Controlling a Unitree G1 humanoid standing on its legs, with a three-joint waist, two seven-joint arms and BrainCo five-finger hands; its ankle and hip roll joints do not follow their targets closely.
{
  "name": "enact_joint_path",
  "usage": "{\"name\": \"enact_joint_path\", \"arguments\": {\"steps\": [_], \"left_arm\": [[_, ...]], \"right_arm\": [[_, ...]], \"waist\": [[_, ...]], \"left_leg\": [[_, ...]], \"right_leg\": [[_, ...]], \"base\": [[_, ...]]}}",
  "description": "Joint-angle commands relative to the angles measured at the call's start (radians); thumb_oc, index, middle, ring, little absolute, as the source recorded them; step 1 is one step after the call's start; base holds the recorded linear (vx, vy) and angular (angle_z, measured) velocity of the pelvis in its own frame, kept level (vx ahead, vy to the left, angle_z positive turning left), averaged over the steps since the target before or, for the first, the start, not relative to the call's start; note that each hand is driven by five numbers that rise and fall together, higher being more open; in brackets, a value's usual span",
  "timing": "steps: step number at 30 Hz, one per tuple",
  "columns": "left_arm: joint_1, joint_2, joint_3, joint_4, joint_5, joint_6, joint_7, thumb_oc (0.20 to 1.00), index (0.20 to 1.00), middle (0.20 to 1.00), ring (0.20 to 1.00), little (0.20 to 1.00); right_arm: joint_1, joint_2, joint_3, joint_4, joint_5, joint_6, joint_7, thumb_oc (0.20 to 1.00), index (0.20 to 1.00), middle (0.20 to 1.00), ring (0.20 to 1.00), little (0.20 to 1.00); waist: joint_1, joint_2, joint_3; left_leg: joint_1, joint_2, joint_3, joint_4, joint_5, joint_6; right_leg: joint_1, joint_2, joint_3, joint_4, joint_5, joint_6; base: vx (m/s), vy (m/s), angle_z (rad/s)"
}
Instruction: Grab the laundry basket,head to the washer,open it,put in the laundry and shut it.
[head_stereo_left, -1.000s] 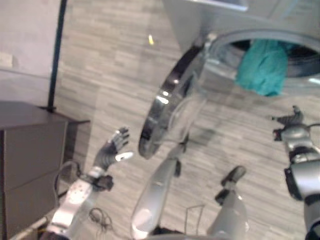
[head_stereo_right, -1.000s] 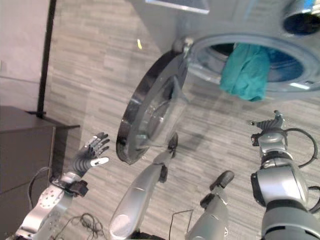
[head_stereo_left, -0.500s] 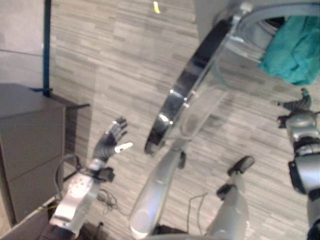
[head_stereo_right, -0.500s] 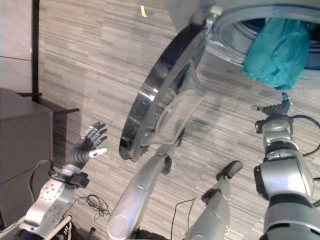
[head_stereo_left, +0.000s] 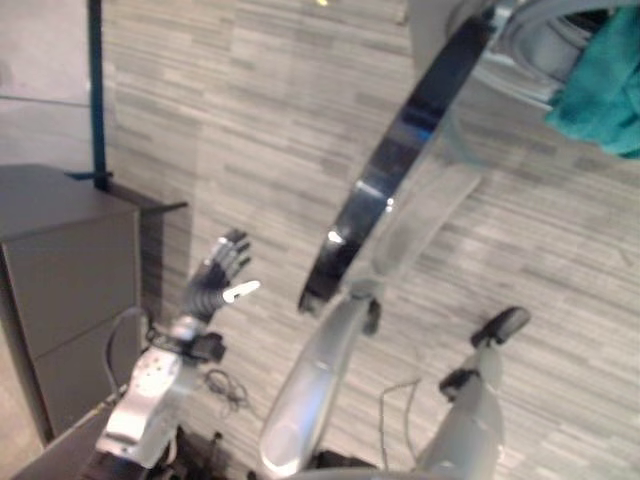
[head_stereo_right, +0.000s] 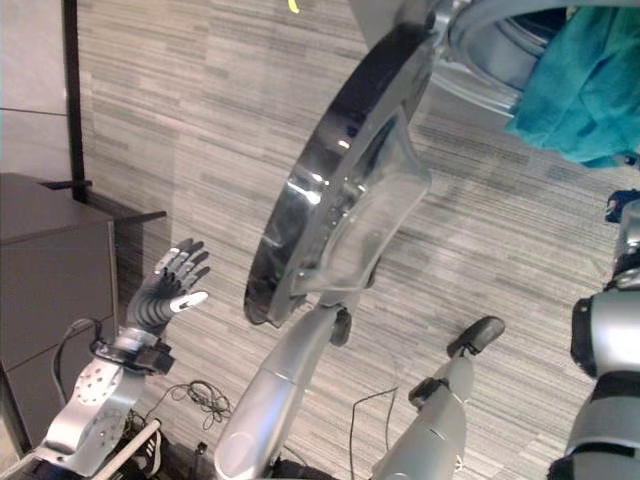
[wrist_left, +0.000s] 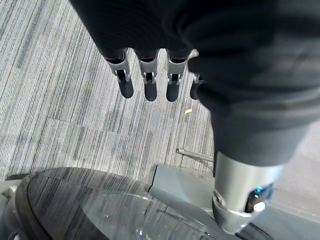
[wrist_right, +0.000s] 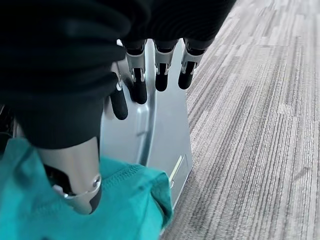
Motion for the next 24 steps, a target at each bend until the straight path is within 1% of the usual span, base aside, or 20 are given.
{"name": "enact_joint_path", "arguments": {"steps": [1,7,10,14,19,24], "left_arm": [[0.050,0.012,0.013,-0.069,-0.033,-0.042,0.024,1.000,1.000,1.000,1.000,1.000],[0.048,0.015,0.014,-0.079,-0.052,-0.046,0.027,1.000,1.000,1.000,1.000,1.000],[0.047,0.009,0.014,-0.081,-0.058,-0.048,0.027,1.000,1.000,1.000,1.000,1.000],[0.055,0.013,0.032,-0.089,-0.077,-0.055,0.022,1.000,1.000,1.000,1.000,1.000],[0.059,0.019,0.045,-0.098,-0.084,-0.065,0.020,1.000,1.000,1.000,1.000,1.000],[0.057,0.023,0.046,-0.109,-0.099,-0.073,0.022,1.000,1.000,1.000,1.000,1.000]], "right_arm": [[-0.018,-0.047,0.063,-0.022,0.055,-0.040,-0.012,1.000,1.000,1.000,1.000,1.000],[-0.054,-0.001,0.099,-0.021,0.071,-0.048,-0.002,1.000,1.000,1.000,1.000,1.000],[-0.043,0.017,0.086,-0.016,0.078,-0.052,-0.003,1.000,1.000,1.000,1.000,1.000],[-0.051,0.035,0.066,-0.033,0.120,-0.072,-0.002,1.000,1.000,1.000,1.000,1.000],[-0.076,0.025,0.085,-0.065,0.118,-0.087,-0.013,1.000,1.000,1.000,1.000,1.000],[-0.115,-0.011,0.096,-0.069,0.141,-0.096,-0.023,1.000,1.000,1.000,1.000,1.000]], "waist": [[0.009,0.026,-0.042],[0.013,0.031,-0.040],[0.016,0.033,-0.046],[0.030,0.035,-0.054],[0.039,0.032,-0.060],[0.049,0.025,-0.072]], "left_leg": [[-0.122,0.039,-0.006,0.167,-0.202,-0.094],[-0.156,0.032,-0.014,0.167,-0.197,-0.093],[-0.172,0.025,-0.013,0.171,-0.198,-0.093],[-0.194,0.019,-0.012,0.174,-0.195,-0.091],[-0.200,0.015,-0.014,0.169,-0.194,-0.092],[-0.216,0.015,-0.018,0.177,-0.196,-0.094]], "right_leg": [[0.069,-0.077,0.026,-0.037,0.212,0.033],[0.048,-0.073,0.038,-0.041,0.199,0.033],[0.045,-0.071,0.038,-0.041,0.200,0.033],[0.039,-0.072,0.028,-0.043,0.202,0.033],[0.037,-0.072,0.025,-0.043,0.202,0.033],[0.039,-0.074,0.017,-0.044,0.203,0.033]], "base": [[0.00,0.000,0.00],[0.00,-0.003,-0.01],[0.00,0.000,0.00],[0.00,0.011,0.03],[0.00,0.002,0.02],[0.00,0.000,0.01]]}}
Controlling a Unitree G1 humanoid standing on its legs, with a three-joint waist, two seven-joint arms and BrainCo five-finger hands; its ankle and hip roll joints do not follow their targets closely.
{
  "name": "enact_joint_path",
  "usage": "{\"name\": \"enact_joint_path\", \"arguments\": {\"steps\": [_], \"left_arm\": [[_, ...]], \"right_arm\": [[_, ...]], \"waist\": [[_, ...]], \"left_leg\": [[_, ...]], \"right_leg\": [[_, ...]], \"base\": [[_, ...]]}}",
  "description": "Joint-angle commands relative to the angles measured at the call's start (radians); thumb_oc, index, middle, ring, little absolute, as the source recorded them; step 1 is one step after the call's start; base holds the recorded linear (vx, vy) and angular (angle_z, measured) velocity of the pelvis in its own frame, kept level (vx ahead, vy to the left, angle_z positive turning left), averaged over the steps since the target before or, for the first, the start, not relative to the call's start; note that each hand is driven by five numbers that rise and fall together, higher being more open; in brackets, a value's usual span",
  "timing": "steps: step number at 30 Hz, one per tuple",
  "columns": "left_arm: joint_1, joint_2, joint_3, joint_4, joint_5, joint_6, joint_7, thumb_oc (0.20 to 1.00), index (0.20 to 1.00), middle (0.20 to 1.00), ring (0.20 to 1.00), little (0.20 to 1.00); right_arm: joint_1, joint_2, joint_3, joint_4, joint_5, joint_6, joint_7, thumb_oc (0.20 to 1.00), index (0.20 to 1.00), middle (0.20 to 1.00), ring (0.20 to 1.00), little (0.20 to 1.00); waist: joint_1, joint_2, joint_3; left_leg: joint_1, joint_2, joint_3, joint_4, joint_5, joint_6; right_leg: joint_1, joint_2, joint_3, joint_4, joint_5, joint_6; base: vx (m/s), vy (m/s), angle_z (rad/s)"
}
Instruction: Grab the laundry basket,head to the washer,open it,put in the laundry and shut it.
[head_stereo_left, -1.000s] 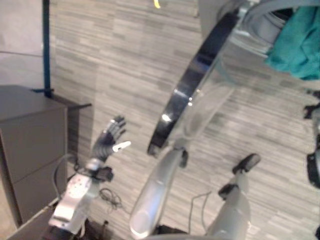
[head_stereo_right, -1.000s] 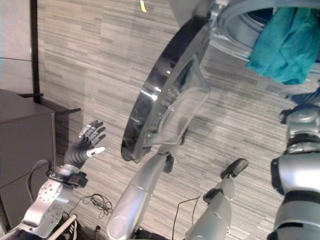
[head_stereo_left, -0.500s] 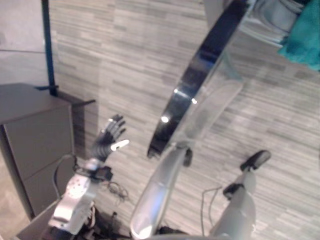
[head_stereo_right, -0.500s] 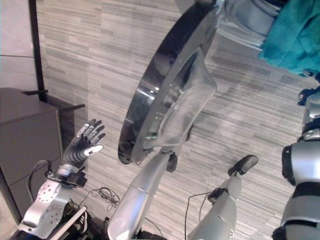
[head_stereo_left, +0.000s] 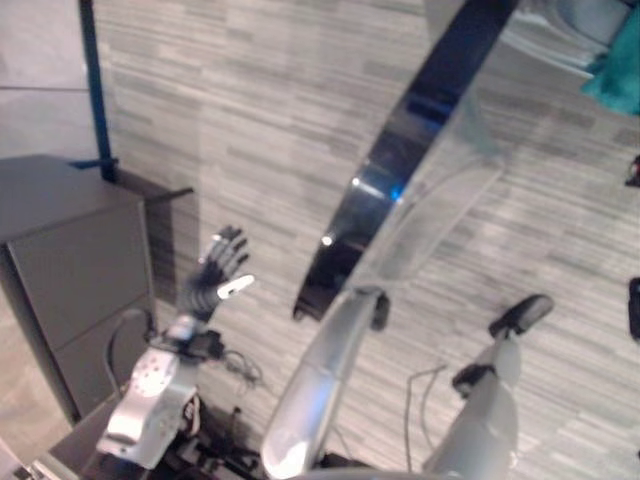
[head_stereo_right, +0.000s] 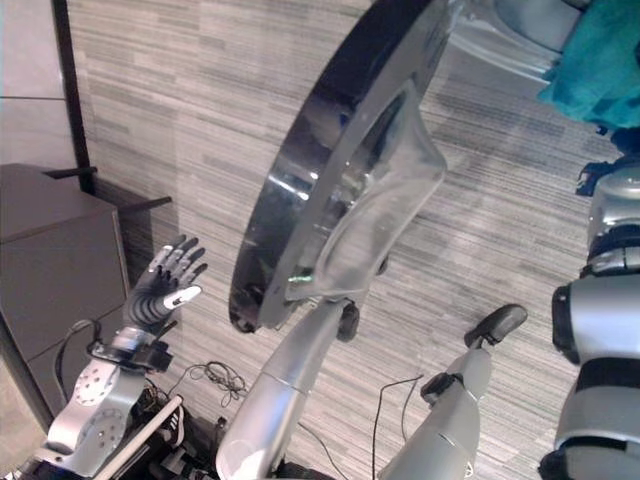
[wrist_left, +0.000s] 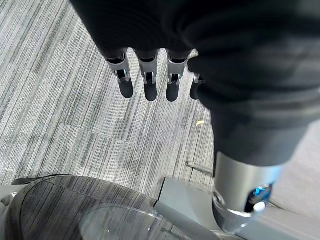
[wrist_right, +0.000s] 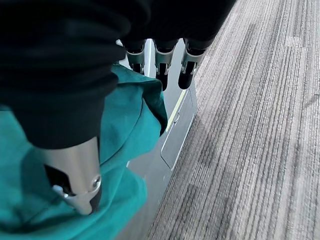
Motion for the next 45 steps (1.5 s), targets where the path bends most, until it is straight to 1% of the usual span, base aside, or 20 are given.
{"name": "enact_joint_path", "arguments": {"steps": [1,2,3,9,17,18,19,21,24,29,30,32,37,38,39,40,41,43,44,45], "left_arm": [[0.050,0.033,0.041,-0.099,-0.038,-0.053,0.005,1.000,1.000,1.000,1.000,1.000],[0.049,0.035,0.039,-0.101,-0.046,-0.053,0.003,1.000,1.000,1.000,1.000,1.000],[0.048,0.037,0.039,-0.104,-0.050,-0.051,0.003,1.000,1.000,1.000,1.000,1.000],[0.045,0.034,0.040,-0.107,-0.063,-0.054,0.002,1.000,1.000,1.000,1.000,1.000],[0.023,0.039,0.042,-0.112,-0.076,-0.061,0.007,1.000,1.000,1.000,1.000,1.000],[0.020,0.036,0.039,-0.112,-0.078,-0.063,0.007,1.000,1.000,1.000,1.000,1.000],[0.019,0.036,0.040,-0.112,-0.078,-0.063,0.007,1.000,1.000,1.000,1.000,1.000],[0.012,0.037,0.042,-0.111,-0.076,-0.065,0.015,1.000,1.000,1.000,1.000,1.000],[0.003,0.040,0.047,-0.110,-0.077,-0.066,0.013,1.000,1.000,1.000,1.000,1.000],[0.011,0.059,0.048,-0.112,-0.093,-0.062,0.003,1.000,1.000,1.000,1.000,1.000],[0.011,0.059,0.048,-0.112,-0.093,-0.062,0.003,1.000,1.000,1.000,1.000,1.000],[0.021,0.079,0.045,-0.114,-0.105,-0.056,-0.004,1.000,1.000,1.000,1.000,1.000],[0.033,0.095,0.043,-0.125,-0.116,-0.048,-0.004,1.000,1.000,1.000,1.000,1.000],[0.032,0.094,0.043,-0.126,-0.117,-0.047,-0.003,1.000,1.000,1.000,1.000,1.000],[0.039,0.103,0.041,-0.128,-0.123,-0.045,-0.005,1.000,1.000,1.000,1.000,1.000],[0.042,0.110,0.039,-0.131,-0.123,-0.045,-0.007,1.000,1.000,1.000,1.000,1.000],[0.043,0.114,0.038,-0.133,-0.122,-0.046,-0.007,1.000,1.000,1.000,1.000,1.000],[0.043,0.114,0.043,-0.132,-0.119,-0.043,-0.006,1.000,1.000,1.000,1.000,1.000],[0.043,0.113,0.043,-0.132,-0.119,-0.042,-0.006,1.000,1.000,1.000,1.000,1.000],[0.044,0.110,0.047,-0.133,-0.121,-0.040,-0.004,1.000,1.000,1.000,1.000,1.000]], "right_arm": [[-0.035,-0.065,0.057,-0.031,0.035,-0.069,-0.013,1.000,1.000,1.000,1.000,1.000],[-0.040,-0.060,0.061,-0.032,0.042,-0.070,-0.009,0.918,0.918,0.918,0.918,0.918],[-0.045,-0.048,0.069,-0.028,0.043,-0.069,-0.005,0.200,0.200,0.200,0.200,0.200],[-0.043,-0.013,0.060,-0.037,0.080,-0.084,0.005,0.200,0.200,0.200,0.200,0.200],[-0.038,0.080,0.042,-0.101,0.112,-0.112,-0.004,0.200,0.200,0.200,0.200,0.200],[-0.041,0.103,0.035,-0.125,0.132,-0.126,-0.004,0.200,0.200,0.200,0.200,0.200],[-0.040,0.103,0.034,-0.127,0.132,-0.126,-0.005,0.200,0.200,0.200,0.200,0.200],[-0.053,0.136,0.026,-0.186,0.165,-0.147,-0.007,0.200,0.200,0.200,0.200,0.200],[-0.060,0.150,0.012,-0.244,0.189,-0.168,-0.021,0.200,0.200,0.200,0.200,0.200],[-0.094,0.128,-0.012,-0.369,0.220,-0.212,-0.063,0.200,0.200,0.200,0.200,0.200],[-0.094,0.127,-0.012,-0.370,0.220,-0.211,-0.065,0.200,0.200,0.200,0.200,0.200],[-0.142,0.089,-0.015,-0.405,0.227,-0.231,-0.100,0.200,0.200,0.200,0.200,0.200],[-0.221,0.034,0.004,-0.393,0.237,-0.236,-0.136,0.200,0.200,0.200,0.200,0.200],[-0.225,0.033,0.007,-0.390,0.238,-0.236,-0.136,0.200,0.200,0.200,0.200,0.200],[-0.271,0.001,0.045,-0.339,0.239,-0.221,-0.136,0.200,0.200,0.200,0.200,0.200],[-0.284,-0.007,0.063,-0.293,0.243,-0.203,-0.126,0.432,0.432,0.432,0.432,0.432],[-0.303,-0.014,0.096,-0.238,0.247,-0.184,-0.103,1.000,1.000,1.000,1.000,1.000],[-0.321,-0.008,0.149,-0.147,0.276,-0.145,-0.032,1.000,1.000,1.000,1.000,1.000],[-0.328,-0.008,0.156,-0.138,0.280,-0.146,-0.024,1.000,1.000,1.000,1.000,1.000],[-0.324,0.002,0.173,-0.114,0.293,-0.128,0.008,1.000,1.000,1.000,1.000,1.000]], "waist": [[0.037,-0.015,-0.042],[0.036,-0.016,-0.042],[0.035,-0.019,-0.042],[0.038,-0.029,-0.046],[0.041,-0.054,-0.041],[0.044,-0.060,-0.041],[0.044,-0.061,-0.041],[0.045,-0.078,-0.045],[0.042,-0.093,-0.048],[0.034,-0.125,-0.065],[0.034,-0.125,-0.064],[0.031,-0.145,-0.081],[0.035,-0.165,-0.105],[0.035,-0.164,-0.106],[0.042,-0.175,-0.115],[0.046,-0.180,-0.118],[0.050,-0.185,-0.120],[0.051,-0.191,-0.120],[0.051,-0.191,-0.121],[0.047,-0.195,-0.118]], "left_leg": [[-0.084,0.023,-0.005,0.169,-0.199,-0.099],[-0.089,0.023,-0.005,0.172,-0.199,-0.098],[-0.092,0.023,-0.006,0.171,-0.199,-0.098],[-0.097,0.022,-0.008,0.164,-0.193,-0.098],[-0.087,0.023,-0.014,0.165,-0.193,-0.098],[-0.085,0.025,-0.017,0.164,-0.191,-0.098],[-0.084,0.025,-0.018,0.165,-0.191,-0.098],[-0.069,0.028,-0.024,0.154,-0.188,-0.100],[-0.059,0.032,-0.033,0.151,-0.187,-0.101],[-0.027,0.034,-0.045,0.138,-0.185,-0.103],[-0.026,0.034,-0.045,0.137,-0.184,-0.103],[-0.014,0.034,-0.054,0.133,-0.184,-0.106],[-0.010,0.033,-0.061,0.118,-0.179,-0.112],[-0.010,0.032,-0.061,0.117,-0.178,-0.112],[-0.013,0.032,-0.063,0.108,-0.173,-0.116],[-0.015,0.032,-0.064,0.107,-0.173,-0.117],[-0.017,0.033,-0.065,0.106,-0.171,-0.117],[-0.025,0.039,-0.063,0.103,-0.168,-0.119],[-0.025,0.040,-0.063,0.103,-0.168,-0.119],[-0.028,0.042,-0.062,0.102,-0.168,-0.120]], "right_leg": [[0.159,-0.074,-0.001,-0.049,0.208,0.014],[0.157,-0.072,-0.003,-0.049,0.211,0.014],[0.156,-0.070,-0.002,-0.049,0.211,0.014],[0.162,-0.064,-0.009,-0.049,0.211,0.014],[0.180,-0.051,-0.009,-0.049,0.225,0.014],[0.185,-0.047,-0.011,-0.049,0.223,0.014],[0.186,-0.047,-0.011,-0.049,0.223,0.014],[0.198,-0.037,-0.009,-0.049,0.224,0.014],[0.213,-0.029,-0.011,-0.049,0.231,0.014],[0.241,-0.018,-0.012,-0.049,0.254,0.014],[0.242,-0.018,-0.012,-0.049,0.254,0.014],[0.260,-0.013,-0.014,-0.049,0.271,0.014],[0.267,-0.006,-0.019,-0.049,0.271,0.014],[0.266,-0.007,-0.019,-0.049,0.271,0.014],[0.268,-0.004,-0.023,-0.049,0.269,0.014],[0.268,-0.004,-0.025,-0.049,0.267,0.014],[0.266,-0.003,-0.027,-0.049,0.268,0.014],[0.261,-0.001,-0.028,-0.049,0.269,0.014],[0.260,-0.001,-0.028,-0.049,0.269,0.014],[0.258,0.001,-0.026,-0.049,0.271,0.014]], "base": [[0.00,0.000,0.00],[0.00,0.000,0.00],[0.00,0.000,0.00],[0.00,0.000,0.00],[0.00,0.000,0.00],[0.00,0.000,0.00],[-0.01,-0.031,0.00],[0.00,-0.018,0.00],[-0.01,-0.041,0.01],[0.00,-0.035,0.01],[0.00,0.000,0.00],[0.00,-0.018,0.03],[0.00,-0.022,0.07],[0.00,-0.045,0.20],[0.00,-0.035,0.23],[0.00,-0.041,0.21],[-0.02,-0.018,0.12],[-0.01,-0.022,0.06],[0.00,0.000,0.00],[0.00,0.000,0.00]]}}
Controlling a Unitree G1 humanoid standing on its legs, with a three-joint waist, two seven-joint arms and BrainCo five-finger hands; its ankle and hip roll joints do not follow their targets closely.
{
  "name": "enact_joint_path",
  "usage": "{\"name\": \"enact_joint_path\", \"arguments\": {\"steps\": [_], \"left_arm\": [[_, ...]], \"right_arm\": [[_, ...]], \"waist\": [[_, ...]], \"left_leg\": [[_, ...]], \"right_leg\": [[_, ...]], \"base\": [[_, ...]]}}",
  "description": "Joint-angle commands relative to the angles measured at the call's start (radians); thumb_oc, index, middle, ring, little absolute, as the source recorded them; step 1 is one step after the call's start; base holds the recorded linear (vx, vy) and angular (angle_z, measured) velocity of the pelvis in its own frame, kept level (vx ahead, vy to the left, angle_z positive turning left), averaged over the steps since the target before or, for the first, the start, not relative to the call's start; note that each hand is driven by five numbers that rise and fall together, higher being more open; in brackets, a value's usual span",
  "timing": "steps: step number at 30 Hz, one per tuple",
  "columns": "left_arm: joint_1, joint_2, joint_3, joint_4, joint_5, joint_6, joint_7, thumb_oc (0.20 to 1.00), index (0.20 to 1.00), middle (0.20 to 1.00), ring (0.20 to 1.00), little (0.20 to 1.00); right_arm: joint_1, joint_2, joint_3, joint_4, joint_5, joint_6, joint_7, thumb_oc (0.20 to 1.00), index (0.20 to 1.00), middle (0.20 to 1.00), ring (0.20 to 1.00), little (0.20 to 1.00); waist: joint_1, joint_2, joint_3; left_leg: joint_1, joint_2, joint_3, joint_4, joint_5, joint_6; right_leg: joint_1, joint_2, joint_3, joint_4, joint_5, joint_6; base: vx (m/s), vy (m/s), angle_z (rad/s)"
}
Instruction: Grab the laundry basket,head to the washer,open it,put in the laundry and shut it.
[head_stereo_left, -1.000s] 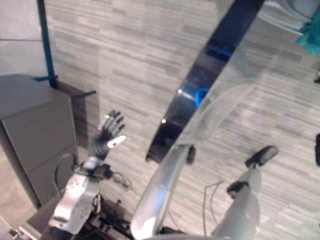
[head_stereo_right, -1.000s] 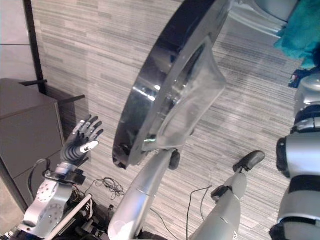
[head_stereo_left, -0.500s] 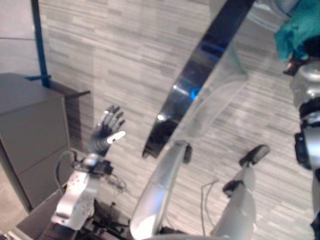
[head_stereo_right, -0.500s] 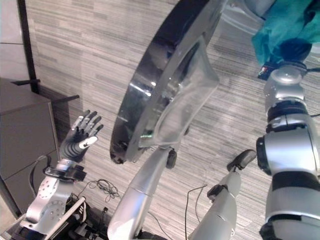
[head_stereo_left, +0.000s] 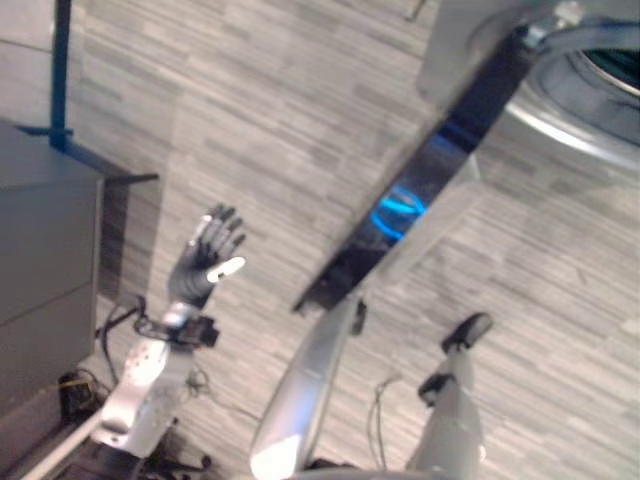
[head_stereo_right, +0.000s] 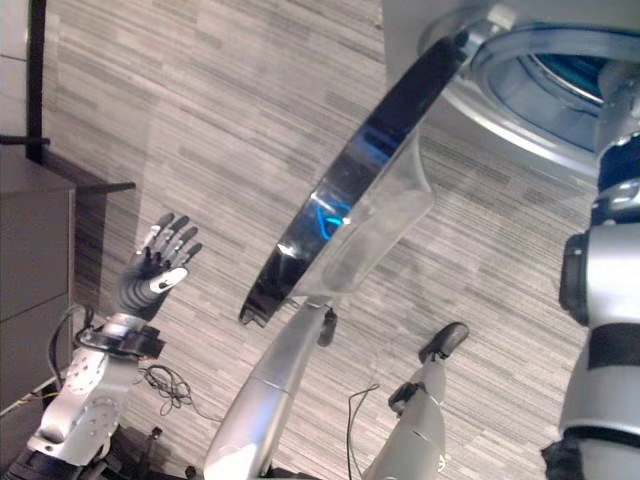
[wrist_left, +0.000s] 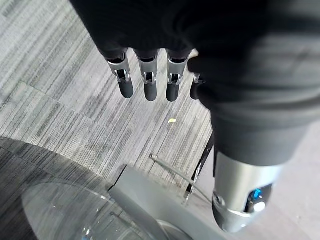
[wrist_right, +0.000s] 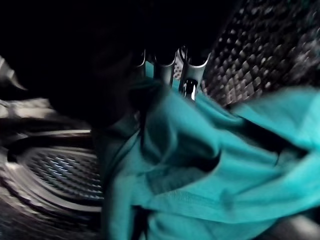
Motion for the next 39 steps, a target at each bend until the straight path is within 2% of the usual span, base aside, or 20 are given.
{"name": "enact_joint_path", "arguments": {"steps": [1,4,8,12,14,17,18,20,21,23,25,27,28,30,34,39], "left_arm": [[0.085,0.064,0.040,-0.087,-0.011,-0.022,-0.002,1.000,1.000,1.000,1.000,1.000],[0.093,0.054,0.053,-0.100,-0.003,-0.020,0.008,1.000,1.000,1.000,1.000,1.000],[0.102,0.048,0.054,-0.095,0.002,-0.020,0.006,1.000,1.000,1.000,1.000,1.000],[0.094,0.030,0.055,-0.090,0.013,-0.027,0.005,1.000,1.000,1.000,1.000,1.000],[0.085,0.022,0.060,-0.088,0.017,-0.036,0.008,1.000,1.000,1.000,1.000,1.000],[0.077,0.000,0.073,-0.082,0.024,-0.050,0.020,1.000,1.000,1.000,1.000,1.000],[0.080,0.001,0.073,-0.082,0.025,-0.050,0.020,1.000,1.000,1.000,1.000,1.000],[0.081,-0.007,0.083,-0.079,0.033,-0.059,0.026,1.000,1.000,1.000,1.000,1.000],[0.090,-0.005,0.087,-0.073,0.036,-0.067,0.020,1.000,1.000,1.000,1.000,1.000],[0.101,0.000,0.092,-0.073,0.034,-0.067,0.013,1.000,1.000,1.000,1.000,1.000],[0.109,0.010,0.089,-0.072,0.036,-0.065,0.009,1.000,1.000,1.000,1.000,1.000],[0.114,0.035,0.071,-0.062,0.035,-0.051,0.001,1.000,1.000,1.000,1.000,1.000],[0.116,0.037,0.071,-0.061,0.035,-0.052,0.000,1.000,1.000,1.000,1.000,1.000],[0.111,0.050,0.060,-0.050,0.050,-0.045,0.007,1.000,1.000,1.000,1.000,1.000],[0.133,0.052,0.064,-0.027,0.076,-0.041,0.025,1.000,1.000,1.000,1.000,1.000],[0.162,0.066,0.094,-0.038,0.101,-0.043,0.032,1.000,1.000,1.000,1.000,1.000]], "right_arm": [[0.011,-0.027,0.039,-0.009,0.061,0.010,0.093,1.000,1.000,1.000,1.000,1.000],[0.095,0.032,0.016,0.053,0.060,0.027,0.132,1.000,1.000,1.000,1.000,1.000],[0.143,0.038,-0.032,0.143,0.071,0.047,0.162,1.000,1.000,1.000,1.000,1.000],[0.225,0.084,-0.070,0.116,0.051,0.032,0.157,1.000,1.000,1.000,1.000,1.000],[0.267,0.115,-0.081,0.070,0.017,0.012,0.138,1.000,1.000,1.000,1.000,1.000],[0.369,0.176,-0.109,-0.117,-0.055,-0.038,0.081,1.000,1.000,1.000,1.000,1.000],[0.381,0.179,-0.116,-0.131,-0.061,-0.035,0.072,1.000,1.000,1.000,1.000,1.000],[0.477,0.208,-0.134,-0.337,-0.161,-0.062,0.024,1.000,1.000,1.000,1.000,1.000],[0.581,0.222,-0.150,-0.541,-0.273,-0.069,0.003,1.000,1.000,1.000,1.000,1.000],[0.697,0.247,-0.155,-0.747,-0.359,-0.075,0.020,1.000,1.000,1.000,1.000,1.000],[0.758,0.261,-0.176,-0.823,-0.388,-0.071,0.030,1.000,1.000,1.000,1.000,1.000],[0.909,0.349,-0.173,-0.952,-0.415,-0.072,0.088,1.000,1.000,1.000,1.000,1.000],[0.914,0.351,-0.176,-0.956,-0.417,-0.071,0.088,1.000,1.000,1.000,1.000,1.000],[1.037,0.455,-0.165,-0.949,-0.421,-0.054,0.123,1.000,1.000,1.000,1.000,1.000],[1.218,0.551,-0.132,-0.912,-0.461,-0.019,0.165,1.000,1.000,1.000,1.000,1.000],[1.340,0.587,-0.138,-0.891,-0.426,-0.009,0.214,1.000,1.000,1.000,1.000,1.000]], "waist": [[0.044,-0.071,-0.065],[0.026,-0.067,-0.054],[0.031,-0.057,-0.047],[0.032,-0.050,-0.040],[0.028,-0.050,-0.038],[0.015,-0.051,-0.031],[0.015,-0.052,-0.032],[0.004,-0.052,-0.026],[-0.007,-0.056,-0.019],[-0.026,-0.068,-0.013],[-0.032,-0.075,-0.014],[-0.057,-0.099,-0.020],[-0.057,-0.101,-0.020],[-0.081,-0.127,-0.041],[-0.111,-0.162,-0.086],[-0.130,-0.185,-0.114]], "left_leg": [[-0.049,0.025,0.031,0.077,-0.169,-0.119],[-0.055,0.031,0.036,0.075,-0.167,-0.117],[-0.058,0.032,0.036,0.059,-0.160,-0.116],[-0.043,0.028,0.036,0.051,-0.153,-0.115],[-0.033,0.029,0.038,0.047,-0.152,-0.113],[-0.010,0.030,0.037,0.042,-0.149,-0.111],[-0.007,0.029,0.038,0.041,-0.149,-0.111],[0.011,0.032,0.035,0.036,-0.145,-0.109],[0.034,0.041,0.029,0.026,-0.138,-0.110],[0.059,0.051,0.023,0.019,-0.131,-0.109],[0.072,0.052,0.018,0.012,-0.128,-0.109],[0.121,0.057,0.009,-0.015,-0.117,-0.103],[0.124,0.056,0.010,-0.018,-0.116,-0.103],[0.187,0.057,0.006,-0.053,-0.109,-0.098],[0.303,0.057,0.002,-0.113,-0.102,-0.091],[0.401,0.068,-0.001,-0.162,-0.091,-0.090]], "right_leg": [[0.166,-0.055,-0.033,-0.068,0.341,0.005],[0.160,-0.051,-0.024,-0.068,0.342,0.005],[0.152,-0.048,-0.021,-0.068,0.332,0.005],[0.157,-0.045,-0.016,-0.068,0.339,0.005],[0.160,-0.045,-0.012,-0.068,0.345,0.005],[0.165,-0.042,-0.003,-0.068,0.351,0.005],[0.167,-0.043,-0.002,-0.068,0.351,0.005],[0.172,-0.044,0.005,-0.068,0.359,0.005],[0.179,-0.040,0.008,-0.068,0.366,0.005],[0.187,-0.037,0.014,-0.068,0.377,0.005],[0.196,-0.037,0.014,-0.068,0.384,0.005],[0.221,-0.033,0.019,-0.064,0.409,0.005],[0.223,-0.033,0.019,-0.064,0.409,0.005],[0.252,-0.025,0.024,-0.055,0.429,0.005],[0.290,-0.015,0.040,-0.016,0.448,0.005],[0.326,-0.003,0.043,0.010,0.452,0.005]], "base": [[0.00,0.000,0.00],[-0.01,0.008,-0.05],[0.00,-0.003,0.01],[0.00,0.000,0.00],[0.00,0.000,0.00],[0.00,0.000,0.00],[0.00,0.000,0.00],[-0.03,0.002,0.00],[-0.07,-0.023,-0.02],[-0.05,-0.033,-0.05],[-0.02,-0.041,-0.04],[-0.03,-0.050,-0.10],[-0.03,-0.024,-0.12],[-0.03,0.002,-0.11],[0.00,0.014,-0.01],[0.02,0.008,0.01]]}}
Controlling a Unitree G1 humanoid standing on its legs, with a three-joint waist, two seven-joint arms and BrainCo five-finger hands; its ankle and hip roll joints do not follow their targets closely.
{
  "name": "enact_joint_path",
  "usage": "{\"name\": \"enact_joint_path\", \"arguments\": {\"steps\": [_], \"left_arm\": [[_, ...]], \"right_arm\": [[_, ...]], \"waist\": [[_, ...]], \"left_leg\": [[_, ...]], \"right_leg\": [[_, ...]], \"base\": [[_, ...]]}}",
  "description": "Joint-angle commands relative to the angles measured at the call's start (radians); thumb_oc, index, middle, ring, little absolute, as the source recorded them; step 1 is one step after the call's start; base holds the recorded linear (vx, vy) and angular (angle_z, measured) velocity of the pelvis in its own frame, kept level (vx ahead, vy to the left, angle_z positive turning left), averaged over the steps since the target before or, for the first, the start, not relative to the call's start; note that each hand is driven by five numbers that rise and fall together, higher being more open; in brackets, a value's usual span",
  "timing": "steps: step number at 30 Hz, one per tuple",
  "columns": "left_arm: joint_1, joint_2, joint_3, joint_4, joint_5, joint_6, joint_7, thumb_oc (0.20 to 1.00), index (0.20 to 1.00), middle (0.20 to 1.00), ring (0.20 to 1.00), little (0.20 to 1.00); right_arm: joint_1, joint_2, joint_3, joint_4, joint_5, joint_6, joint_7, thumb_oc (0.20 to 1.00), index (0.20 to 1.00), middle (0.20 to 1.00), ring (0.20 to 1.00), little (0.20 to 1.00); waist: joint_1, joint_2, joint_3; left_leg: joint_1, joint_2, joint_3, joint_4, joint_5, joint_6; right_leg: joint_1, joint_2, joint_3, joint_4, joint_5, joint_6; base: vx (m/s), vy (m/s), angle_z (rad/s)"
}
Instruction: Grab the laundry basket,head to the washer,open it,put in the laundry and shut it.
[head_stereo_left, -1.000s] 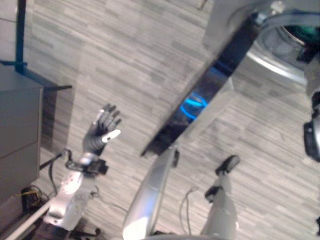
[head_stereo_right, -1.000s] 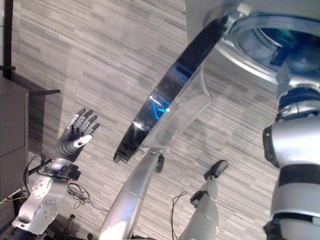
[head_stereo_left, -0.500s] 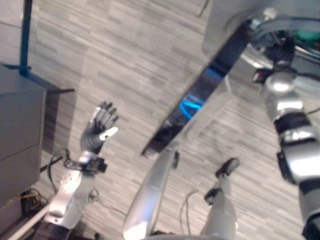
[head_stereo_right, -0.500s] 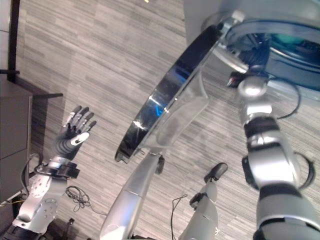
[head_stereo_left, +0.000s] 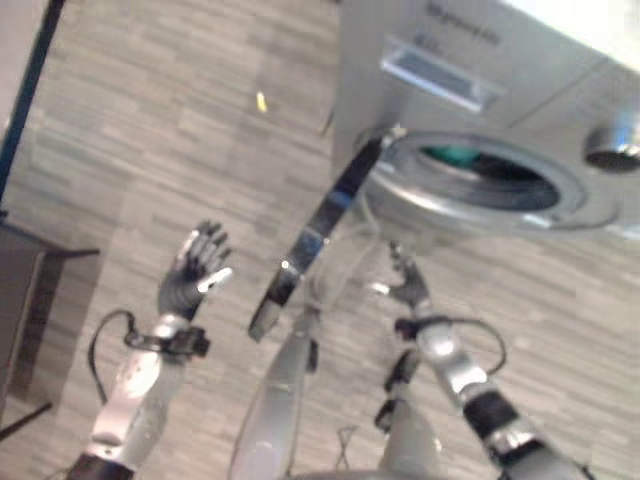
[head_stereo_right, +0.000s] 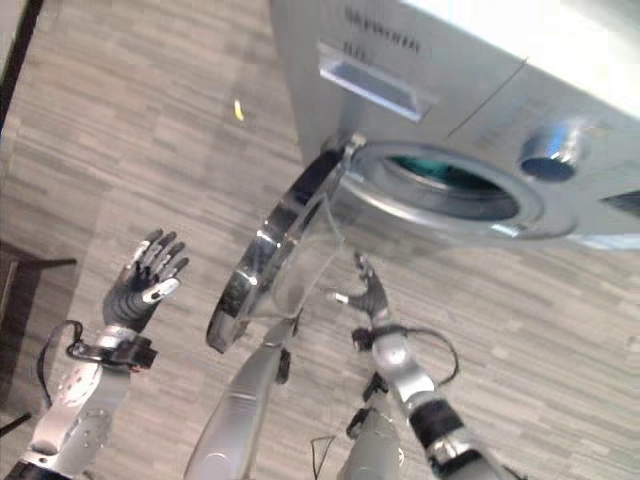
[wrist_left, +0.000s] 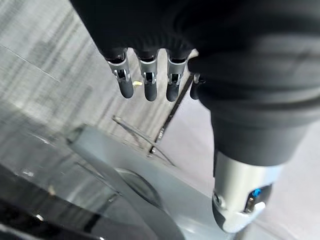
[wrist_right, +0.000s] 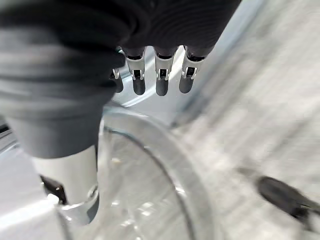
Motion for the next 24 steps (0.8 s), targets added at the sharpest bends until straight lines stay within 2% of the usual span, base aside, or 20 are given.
{"name": "enact_joint_path", "arguments": {"steps": [1,2,5,6,8,10,13,15,18,21,22,24], "left_arm": [[0.075,0.053,0.058,-0.067,0.053,-0.032,0.010,1.000,1.000,1.000,1.000,1.000],[0.090,0.060,0.068,-0.063,0.067,-0.034,0.008,1.000,1.000,1.000,1.000,1.000],[0.091,0.072,0.064,-0.063,0.073,-0.028,-0.006,1.000,1.000,1.000,1.000,1.000],[0.095,0.104,0.058,-0.081,0.064,-0.015,-0.048,1.000,1.000,1.000,1.000,1.000],[0.106,0.129,0.049,-0.096,0.053,-0.003,-0.081,1.000,1.000,1.000,1.000,1.000],[0.104,0.195,0.011,-0.152,0.021,0.038,-0.150,1.000,1.000,1.000,1.000,1.000],[0.107,0.211,0.017,-0.201,0.016,0.047,-0.162,1.000,1.000,1.000,1.000,1.000],[0.126,0.208,0.046,-0.245,0.024,0.047,-0.164,1.000,1.000,1.000,1.000,1.000],[0.152,0.147,0.084,-0.258,0.058,0.045,-0.143,1.000,1.000,1.000,1.000,1.000],[0.156,0.114,0.094,-0.252,0.072,0.052,-0.125,1.000,1.000,1.000,1.000,1.000],[0.157,0.095,0.101,-0.266,0.066,0.071,-0.128,1.000,1.000,1.000,1.000,1.000],[0.150,0.087,0.091,-0.265,0.058,0.095,-0.144,1.000,1.000,1.000,1.000,1.000]], "right_arm": [[-0.045,0.004,-0.043,0.024,0.046,-0.027,0.062,1.000,1.000,1.000,1.000,1.000],[0.014,0.003,-0.046,0.017,0.066,-0.026,0.094,1.000,1.000,1.000,1.000,1.000],[0.056,0.006,-0.050,0.023,0.081,-0.022,0.116,1.000,1.000,1.000,1.000,1.000],[0.088,0.000,-0.056,0.022,0.087,-0.018,0.146,1.000,1.000,1.000,1.000,1.000],[0.110,-0.003,-0.061,0.014,0.083,-0.015,0.163,1.000,1.000,1.000,1.000,1.000],[0.136,-0.003,-0.061,0.036,0.073,-0.004,0.198,1.000,1.000,1.000,1.000,1.000],[0.150,0.007,-0.061,0.081,0.053,0.006,0.208,1.000,1.000,1.000,1.000,1.000],[0.168,0.013,-0.051,0.104,0.020,0.012,0.213,1.000,1.000,1.000,1.000,1.000],[0.175,0.057,-0.049,0.251,0.001,0.035,0.225,1.000,1.000,1.000,1.000,1.000],[0.177,0.075,-0.049,0.308,-0.012,0.046,0.224,1.000,1.000,1.000,1.000,1.000],[0.176,0.090,-0.054,0.357,-0.025,0.058,0.222,1.000,1.000,1.000,1.000,1.000],[0.180,0.097,-0.052,0.382,-0.031,0.067,0.227,1.000,1.000,1.000,1.000,1.000]], "waist": [[0.010,-0.019,-0.012],[0.006,-0.035,-0.031],[0.000,-0.040,-0.049],[-0.009,-0.046,-0.067],[-0.012,-0.047,-0.079],[-0.023,-0.044,-0.115],[-0.024,-0.045,-0.137],[-0.021,-0.046,-0.149],[-0.004,-0.048,-0.183],[0.003,-0.049,-0.195],[0.005,-0.048,-0.206],[0.001,-0.047,-0.217]], "left_leg": [[0.106,0.039,-0.012,-0.049,-0.077,-0.050],[0.177,0.044,-0.014,-0.094,-0.066,-0.055],[0.234,0.053,-0.013,-0.126,-0.060,-0.057],[0.275,0.051,0.002,-0.146,-0.032,-0.053],[0.308,0.052,0.005,-0.165,-0.030,-0.054],[0.385,0.070,0.018,-0.197,-0.027,-0.058],[0.428,0.078,0.023,-0.213,-0.026,-0.061],[0.464,0.082,0.028,-0.221,-0.026,-0.061],[0.527,0.095,0.042,-0.224,-0.032,-0.060],[0.555,0.095,0.045,-0.227,-0.031,-0.058],[0.577,0.100,0.051,-0.230,-0.033,-0.058],[0.601,0.108,0.058,-0.241,-0.029,-0.060]], "right_leg": [[0.130,-0.023,0.007,-0.042,0.424,0.040],[0.170,-0.013,0.006,-0.047,0.441,0.040],[0.193,-0.005,0.014,-0.038,0.447,0.040],[0.205,-0.008,0.017,-0.015,0.448,0.040],[0.217,-0.006,0.026,-0.008,0.448,0.040],[0.252,0.000,0.031,0.008,0.448,0.040],[0.278,0.003,0.036,0.013,0.448,0.040],[0.300,0.008,0.040,0.012,0.448,0.040],[0.346,0.015,0.036,0.007,0.442,0.040],[0.367,0.016,0.036,0.009,0.418,0.040],[0.381,0.019,0.033,0.011,0.390,0.040],[0.388,0.022,0.035,0.013,0.378,0.040]], "base": [[0.07,-0.024,0.00],[0.08,-0.026,0.04],[0.03,0.007,-0.01],[0.05,0.049,-0.17],[0.04,0.020,-0.12],[0.10,-0.014,-0.21],[0.06,-0.025,-0.21],[0.04,-0.064,-0.08],[0.04,-0.075,-0.13],[0.00,-0.049,-0.12],[0.00,-0.063,-0.12],[0.00,-0.063,-0.11]]}}
